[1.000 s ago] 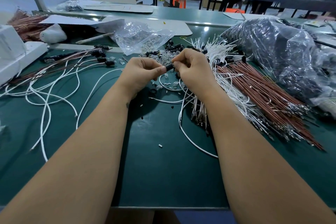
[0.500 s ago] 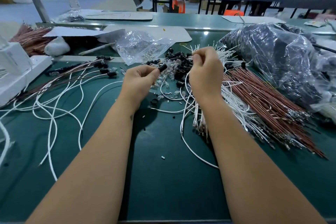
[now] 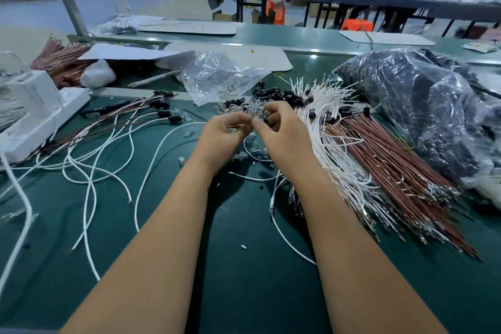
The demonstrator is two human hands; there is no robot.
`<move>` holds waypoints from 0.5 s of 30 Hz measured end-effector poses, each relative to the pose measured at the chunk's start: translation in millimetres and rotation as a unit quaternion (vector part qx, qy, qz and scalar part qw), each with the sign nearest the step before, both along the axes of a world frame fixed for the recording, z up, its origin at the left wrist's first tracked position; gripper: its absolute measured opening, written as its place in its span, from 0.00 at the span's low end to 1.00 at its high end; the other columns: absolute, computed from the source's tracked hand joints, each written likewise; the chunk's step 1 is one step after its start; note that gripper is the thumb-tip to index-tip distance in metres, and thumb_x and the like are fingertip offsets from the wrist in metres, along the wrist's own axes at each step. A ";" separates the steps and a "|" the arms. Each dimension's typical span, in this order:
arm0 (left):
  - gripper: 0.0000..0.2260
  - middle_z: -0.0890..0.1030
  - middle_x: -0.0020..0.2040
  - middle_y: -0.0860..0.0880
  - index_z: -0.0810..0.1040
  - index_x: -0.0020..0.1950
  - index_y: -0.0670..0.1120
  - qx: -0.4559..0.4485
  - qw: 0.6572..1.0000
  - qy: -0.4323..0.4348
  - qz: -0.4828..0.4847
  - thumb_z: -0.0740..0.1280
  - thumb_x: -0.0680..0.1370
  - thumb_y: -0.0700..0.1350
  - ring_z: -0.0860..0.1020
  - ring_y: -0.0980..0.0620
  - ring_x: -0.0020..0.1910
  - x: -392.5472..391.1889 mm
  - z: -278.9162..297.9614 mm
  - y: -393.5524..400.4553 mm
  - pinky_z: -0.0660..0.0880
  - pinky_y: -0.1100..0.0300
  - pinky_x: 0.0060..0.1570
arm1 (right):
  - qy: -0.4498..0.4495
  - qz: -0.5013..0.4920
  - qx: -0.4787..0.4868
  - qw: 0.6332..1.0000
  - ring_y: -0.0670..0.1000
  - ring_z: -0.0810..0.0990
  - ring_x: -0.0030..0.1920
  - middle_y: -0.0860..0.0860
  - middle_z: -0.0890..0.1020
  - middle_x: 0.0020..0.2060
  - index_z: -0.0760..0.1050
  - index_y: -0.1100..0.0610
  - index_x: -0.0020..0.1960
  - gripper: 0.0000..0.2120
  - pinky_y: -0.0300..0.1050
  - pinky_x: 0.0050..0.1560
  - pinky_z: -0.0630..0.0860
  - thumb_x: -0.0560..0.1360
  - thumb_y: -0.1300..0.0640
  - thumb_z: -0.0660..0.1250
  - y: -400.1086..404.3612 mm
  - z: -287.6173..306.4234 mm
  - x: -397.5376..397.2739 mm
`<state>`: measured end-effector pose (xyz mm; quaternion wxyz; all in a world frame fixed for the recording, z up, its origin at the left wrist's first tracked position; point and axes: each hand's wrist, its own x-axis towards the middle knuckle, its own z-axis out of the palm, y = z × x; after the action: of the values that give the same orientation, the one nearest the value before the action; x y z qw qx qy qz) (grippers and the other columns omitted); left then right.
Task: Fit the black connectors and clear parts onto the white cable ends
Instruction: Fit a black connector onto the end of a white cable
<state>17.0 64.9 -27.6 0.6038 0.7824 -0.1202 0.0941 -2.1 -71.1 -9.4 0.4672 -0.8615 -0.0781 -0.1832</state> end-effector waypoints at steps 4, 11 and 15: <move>0.03 0.83 0.41 0.50 0.82 0.47 0.45 0.019 1.000 -0.012 0.017 0.70 0.76 0.39 0.79 0.59 0.40 -4.5 1.7 0.5 0.76 0.66 0.45 | 0.016 0.014 0.038 0.999 0.43 0.77 0.36 0.44 0.78 0.35 0.77 0.53 0.46 0.03 0.37 0.38 0.72 0.77 0.60 0.67 1.0 -1.9 -2.1; 0.01 0.82 0.37 0.52 0.83 0.42 0.46 -0.004 0.998 -0.017 0.055 0.73 0.73 0.40 0.79 0.57 0.39 -8.5 2.7 2.6 0.76 0.61 0.47 | 0.069 0.032 0.107 0.991 0.53 0.80 0.37 0.55 0.82 0.37 0.77 0.51 0.41 0.07 0.58 0.45 0.80 0.76 0.61 0.68 1.1 -2.8 0.3; 0.02 0.83 0.38 0.51 0.84 0.42 0.46 0.008 0.999 -0.031 0.041 0.73 0.73 0.39 0.79 0.59 0.38 -9.5 2.1 4.4 0.77 0.63 0.46 | 0.069 0.035 0.086 0.993 0.55 0.81 0.36 0.54 0.82 0.35 0.76 0.49 0.40 0.09 0.58 0.44 0.80 0.76 0.61 0.69 2.0 -4.6 2.1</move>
<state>7.5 69.3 -25.5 0.5895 0.7879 -0.1074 0.1417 0.0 -69.1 -14.0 0.5501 -0.8252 -0.0602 -0.1130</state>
